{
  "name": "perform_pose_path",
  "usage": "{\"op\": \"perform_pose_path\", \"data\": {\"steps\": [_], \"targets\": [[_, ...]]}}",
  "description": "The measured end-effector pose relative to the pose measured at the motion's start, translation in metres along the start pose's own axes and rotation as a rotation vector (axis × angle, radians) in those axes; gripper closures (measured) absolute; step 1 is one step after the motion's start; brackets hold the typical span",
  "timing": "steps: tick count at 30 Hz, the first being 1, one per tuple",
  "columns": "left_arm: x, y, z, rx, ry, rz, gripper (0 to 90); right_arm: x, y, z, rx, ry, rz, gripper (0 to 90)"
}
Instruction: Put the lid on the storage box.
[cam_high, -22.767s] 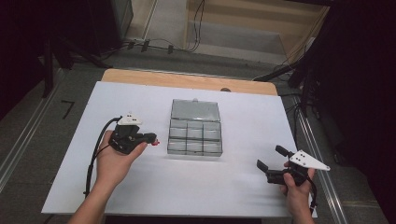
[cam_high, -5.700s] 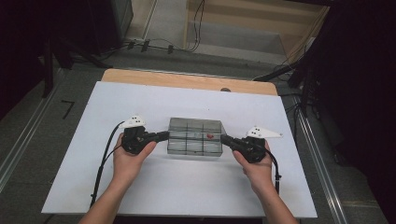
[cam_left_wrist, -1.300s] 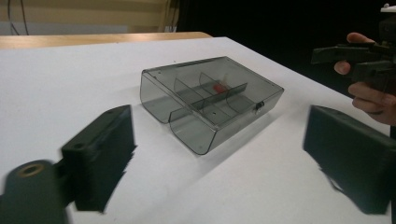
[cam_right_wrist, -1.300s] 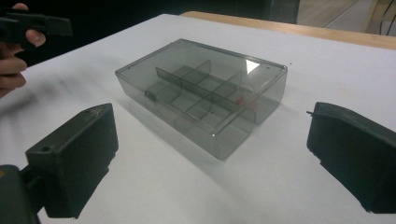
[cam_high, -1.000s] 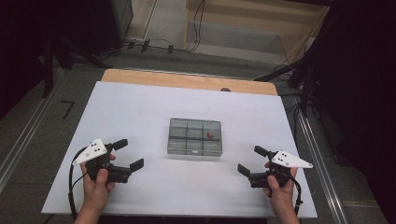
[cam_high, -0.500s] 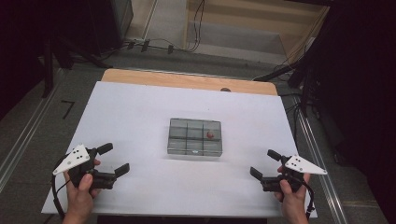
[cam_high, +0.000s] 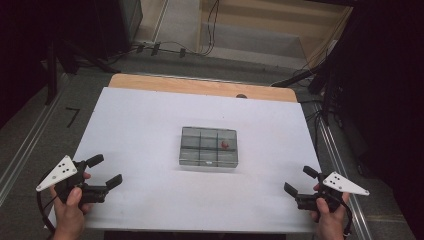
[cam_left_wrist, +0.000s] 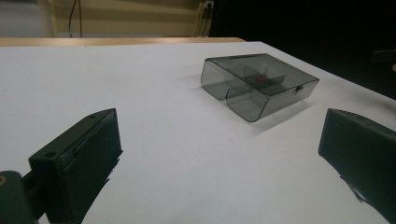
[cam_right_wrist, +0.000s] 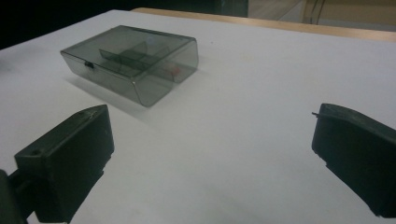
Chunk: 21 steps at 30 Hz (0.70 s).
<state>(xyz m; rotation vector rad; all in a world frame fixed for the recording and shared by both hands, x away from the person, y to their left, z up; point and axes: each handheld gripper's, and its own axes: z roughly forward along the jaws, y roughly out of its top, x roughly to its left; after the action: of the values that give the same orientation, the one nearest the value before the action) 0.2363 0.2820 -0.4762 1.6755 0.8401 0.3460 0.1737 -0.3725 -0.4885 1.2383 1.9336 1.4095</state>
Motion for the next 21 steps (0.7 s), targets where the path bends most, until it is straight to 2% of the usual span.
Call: {"op": "perform_pose_path", "data": {"steps": [5, 9, 13, 15, 17, 21], "targets": [[0.004, -0.002, -0.002, 0.002, 0.011, -0.003, 0.0, -0.013, -0.006, -0.006, 0.006, -0.032, 0.014, 0.0], [0.009, -0.006, 0.001, 0.043, 0.029, 0.02, 0.0, -0.022, -0.013, -0.009, 0.005, -0.042, 0.045, 0.0], [0.013, -0.01, 0.005, 0.053, 0.025, 0.008, 0.0, -0.03, -0.019, -0.009, 0.008, -0.072, 0.066, 0.0], [0.013, -0.011, 0.005, 0.034, 0.02, -0.005, 0.0, -0.033, -0.023, -0.008, 0.021, -0.096, 0.063, 0.0], [0.013, -0.013, 0.004, 0.026, 0.018, -0.008, 0.0, -0.034, -0.028, -0.008, 0.024, -0.1, 0.084, 0.0], [0.016, -0.015, 0.002, -0.006, 0.025, -0.037, 0.0, -0.036, -0.031, -0.009, 0.004, -0.125, 0.109, 0.0]]}}
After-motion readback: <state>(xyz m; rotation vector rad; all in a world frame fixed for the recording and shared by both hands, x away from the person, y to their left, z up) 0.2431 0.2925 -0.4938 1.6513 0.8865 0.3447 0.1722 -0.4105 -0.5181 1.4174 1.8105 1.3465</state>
